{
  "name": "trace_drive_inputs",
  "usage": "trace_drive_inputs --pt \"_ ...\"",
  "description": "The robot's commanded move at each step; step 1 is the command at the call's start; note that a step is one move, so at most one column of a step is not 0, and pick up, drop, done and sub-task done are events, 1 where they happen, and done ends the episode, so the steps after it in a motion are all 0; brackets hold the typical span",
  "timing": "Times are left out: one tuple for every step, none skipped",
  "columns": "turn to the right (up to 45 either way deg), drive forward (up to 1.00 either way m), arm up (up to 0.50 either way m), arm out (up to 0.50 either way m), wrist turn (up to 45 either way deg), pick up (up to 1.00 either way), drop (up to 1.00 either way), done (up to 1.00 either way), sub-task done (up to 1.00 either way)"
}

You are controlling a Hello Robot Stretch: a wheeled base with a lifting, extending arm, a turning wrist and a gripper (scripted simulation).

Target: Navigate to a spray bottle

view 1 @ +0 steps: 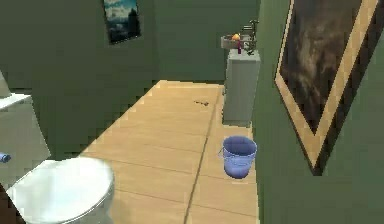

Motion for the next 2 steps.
trace_drive_inputs --pt "0.0 1.00 0.00 0.00 0.0 0.00 0.00 0.00 0.00" --pt "-45.0 0.00 0.00 0.00 0.0 0.00 0.00 0.00 0.00"
